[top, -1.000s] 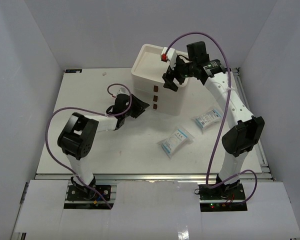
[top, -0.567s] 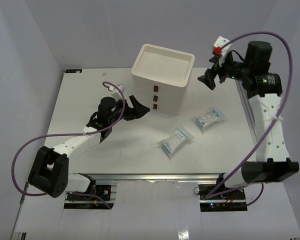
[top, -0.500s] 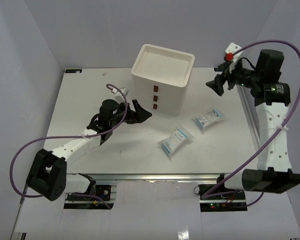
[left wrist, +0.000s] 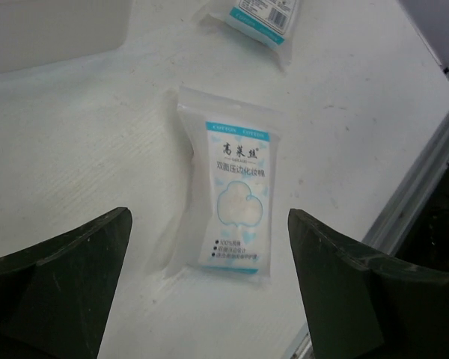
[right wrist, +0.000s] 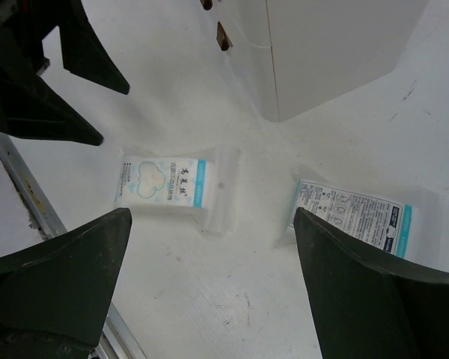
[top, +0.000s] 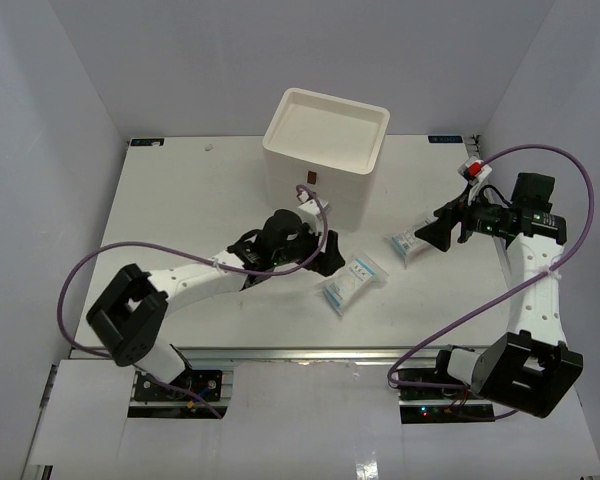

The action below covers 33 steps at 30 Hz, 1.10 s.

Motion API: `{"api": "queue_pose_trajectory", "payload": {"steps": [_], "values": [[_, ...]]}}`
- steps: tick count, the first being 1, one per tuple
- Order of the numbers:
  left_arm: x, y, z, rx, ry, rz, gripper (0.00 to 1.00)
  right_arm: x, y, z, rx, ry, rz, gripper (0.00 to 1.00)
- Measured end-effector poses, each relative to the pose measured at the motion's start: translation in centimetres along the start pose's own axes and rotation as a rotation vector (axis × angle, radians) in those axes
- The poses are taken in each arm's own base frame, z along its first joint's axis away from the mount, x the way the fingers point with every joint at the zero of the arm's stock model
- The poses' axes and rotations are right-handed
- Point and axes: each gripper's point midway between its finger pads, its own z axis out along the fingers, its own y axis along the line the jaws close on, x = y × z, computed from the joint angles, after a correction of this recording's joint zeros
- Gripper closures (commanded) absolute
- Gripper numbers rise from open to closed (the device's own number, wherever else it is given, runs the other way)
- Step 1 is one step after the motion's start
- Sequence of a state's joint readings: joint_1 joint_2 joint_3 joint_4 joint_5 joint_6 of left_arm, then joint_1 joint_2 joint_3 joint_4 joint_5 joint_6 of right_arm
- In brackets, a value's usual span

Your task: Organize the makeup

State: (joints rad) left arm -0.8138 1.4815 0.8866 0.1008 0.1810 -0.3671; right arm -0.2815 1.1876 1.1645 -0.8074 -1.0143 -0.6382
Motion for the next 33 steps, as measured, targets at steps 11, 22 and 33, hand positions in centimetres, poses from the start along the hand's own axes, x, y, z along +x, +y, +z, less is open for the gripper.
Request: {"api": "queue_pose_trajectory", "payload": {"steps": [11,22,33], "values": [[3.9,0.9,8.0,-0.100,0.181,0.141,0.34,3.7,-2.0,0.3,-0.008,0.017,0.167,0.01],[6.4,0.4,8.8,-0.064,0.281,0.149,0.57,4.5,-2.7,0.8,-0.023,0.024,0.194,0.07],[7.6,-1.2,8.2,0.028,0.340,0.110,0.95,5.3,-2.9,1.1,-0.033,0.035,0.216,0.10]]}}
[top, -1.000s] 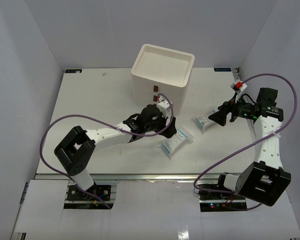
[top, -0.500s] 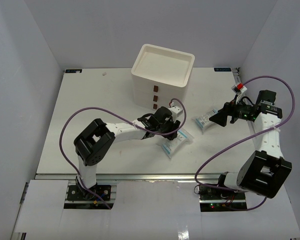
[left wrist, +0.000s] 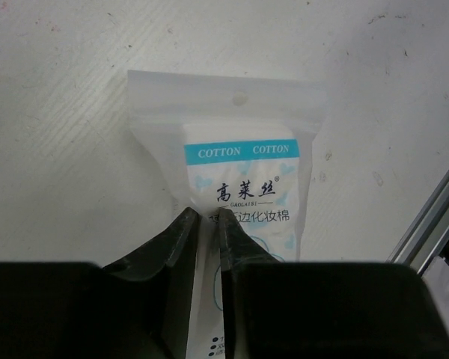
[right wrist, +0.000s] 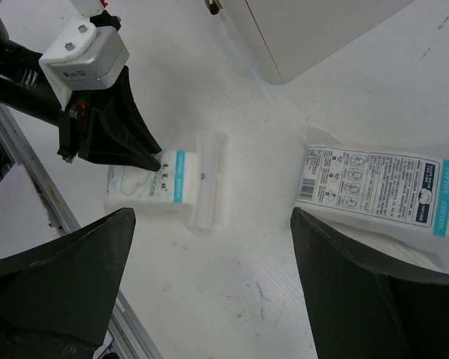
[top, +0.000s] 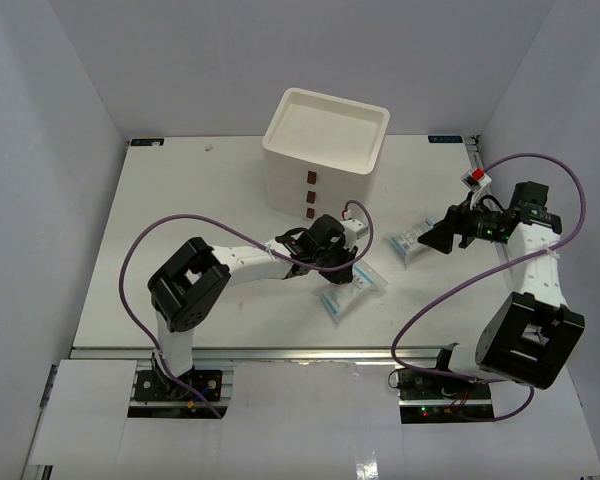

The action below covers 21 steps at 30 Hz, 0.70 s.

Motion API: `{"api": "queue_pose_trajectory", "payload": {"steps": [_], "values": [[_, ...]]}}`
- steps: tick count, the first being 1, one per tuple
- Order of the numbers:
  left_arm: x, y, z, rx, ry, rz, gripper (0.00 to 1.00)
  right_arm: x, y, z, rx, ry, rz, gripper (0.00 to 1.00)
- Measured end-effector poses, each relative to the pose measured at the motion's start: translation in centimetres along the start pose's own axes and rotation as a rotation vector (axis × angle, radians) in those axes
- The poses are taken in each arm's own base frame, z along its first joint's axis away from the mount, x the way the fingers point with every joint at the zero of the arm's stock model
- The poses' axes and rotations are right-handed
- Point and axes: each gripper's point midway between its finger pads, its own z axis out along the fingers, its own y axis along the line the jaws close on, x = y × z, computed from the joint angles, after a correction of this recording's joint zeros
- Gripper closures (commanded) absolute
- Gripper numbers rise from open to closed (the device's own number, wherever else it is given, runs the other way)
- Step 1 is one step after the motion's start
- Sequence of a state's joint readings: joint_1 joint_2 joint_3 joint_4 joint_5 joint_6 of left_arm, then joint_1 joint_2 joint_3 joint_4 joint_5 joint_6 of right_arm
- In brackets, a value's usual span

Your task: Organize the makeup

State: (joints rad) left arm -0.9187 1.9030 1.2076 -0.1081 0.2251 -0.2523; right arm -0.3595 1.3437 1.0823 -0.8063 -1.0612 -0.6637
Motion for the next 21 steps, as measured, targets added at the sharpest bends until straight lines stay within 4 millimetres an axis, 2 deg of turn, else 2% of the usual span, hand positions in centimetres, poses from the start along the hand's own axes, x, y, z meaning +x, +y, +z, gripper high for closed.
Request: {"api": "queue_pose_trajectory", "payload": {"steps": [1,6,11,21], "values": [[0.1,-0.1,0.0,0.006,0.003,-0.004,0.99,0.1,0.0,0.0,0.000,0.001,0.001,0.10],[0.2,-0.6,-0.5,0.023,0.009,-0.032,1.00,0.3,-0.2,0.1,0.001,0.007,0.003,0.11],[-0.2,-1.4,-3.1,0.026,-0.009,-0.057,1.00,0.8,-0.3,0.2,0.004,0.015,0.002,0.12],[-6.9,-4.2,-10.1,0.086,-0.238,-0.078,1.00,1.3,-0.7,0.4,-0.001,0.025,0.020,0.13]]}}
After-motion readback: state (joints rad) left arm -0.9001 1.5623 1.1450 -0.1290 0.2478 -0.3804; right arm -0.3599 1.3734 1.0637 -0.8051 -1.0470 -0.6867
